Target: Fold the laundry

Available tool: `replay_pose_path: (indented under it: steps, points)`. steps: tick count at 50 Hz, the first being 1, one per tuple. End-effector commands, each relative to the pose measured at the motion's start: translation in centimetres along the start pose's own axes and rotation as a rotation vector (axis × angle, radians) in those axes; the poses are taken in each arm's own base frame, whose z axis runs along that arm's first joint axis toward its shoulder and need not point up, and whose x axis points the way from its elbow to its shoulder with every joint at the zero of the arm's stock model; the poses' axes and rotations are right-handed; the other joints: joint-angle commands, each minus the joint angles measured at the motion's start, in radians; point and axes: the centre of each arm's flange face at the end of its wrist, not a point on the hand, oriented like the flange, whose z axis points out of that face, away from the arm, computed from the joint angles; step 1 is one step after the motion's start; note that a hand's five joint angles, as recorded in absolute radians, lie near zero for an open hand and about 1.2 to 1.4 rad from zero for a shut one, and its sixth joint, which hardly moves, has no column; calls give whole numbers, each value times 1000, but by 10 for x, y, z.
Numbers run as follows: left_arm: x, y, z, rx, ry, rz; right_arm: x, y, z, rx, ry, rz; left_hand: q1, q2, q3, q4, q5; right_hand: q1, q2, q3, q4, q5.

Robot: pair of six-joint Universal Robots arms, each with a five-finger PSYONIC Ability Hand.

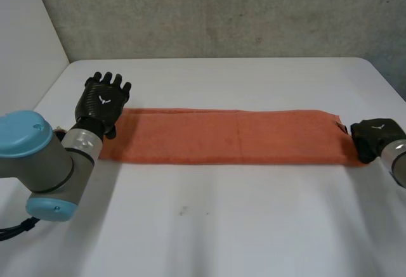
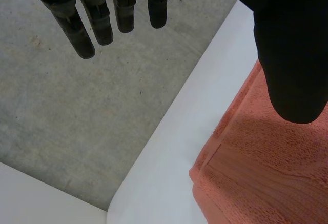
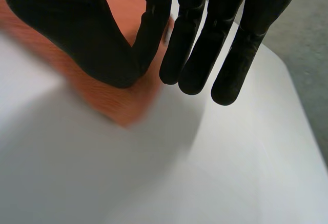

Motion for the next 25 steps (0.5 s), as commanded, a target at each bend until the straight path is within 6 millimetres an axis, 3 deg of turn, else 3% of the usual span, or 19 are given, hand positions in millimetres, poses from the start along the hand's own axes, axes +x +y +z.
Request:
replay_pose_path:
  steps: [1,4,9,11,13,14,21,25]
  points:
    - [0,2,-2,-8,1,0,44,8,7,-32,114,-73,-29,-29,-40,-30,-48,408,218,215,205,241]
    - [0,2,-2,-11,0,-1,63,12,9,-53,163,-100,-29,-29,-40,-30,-48,408,218,215,205,241]
    - [1,3,-3,-12,3,-1,67,13,8,-59,168,-106,-29,-29,-40,-30,-48,408,218,215,205,241]
    - [2,2,-4,-12,6,-1,64,15,7,-63,147,-90,-29,-29,-40,-30,-48,372,181,178,168,205]
    - [2,2,-4,-12,6,-1,61,16,5,-63,130,-76,-29,-29,-40,-30,-48,-132,-322,-325,-335,-299]
    - [2,2,-4,-12,6,-1,56,15,4,-48,96,-56,-29,-29,-40,-30,-48,-224,-414,-417,-427,-391]
    - [3,3,-5,-16,10,-2,25,2,-13,106,-182,33,-29,-29,-40,-30,-48,-234,-424,-427,-437,-401]
    - [3,3,-5,-13,11,-2,17,5,-17,110,-236,63,-29,-29,-40,-30,-48,-254,-444,-447,-458,-421]
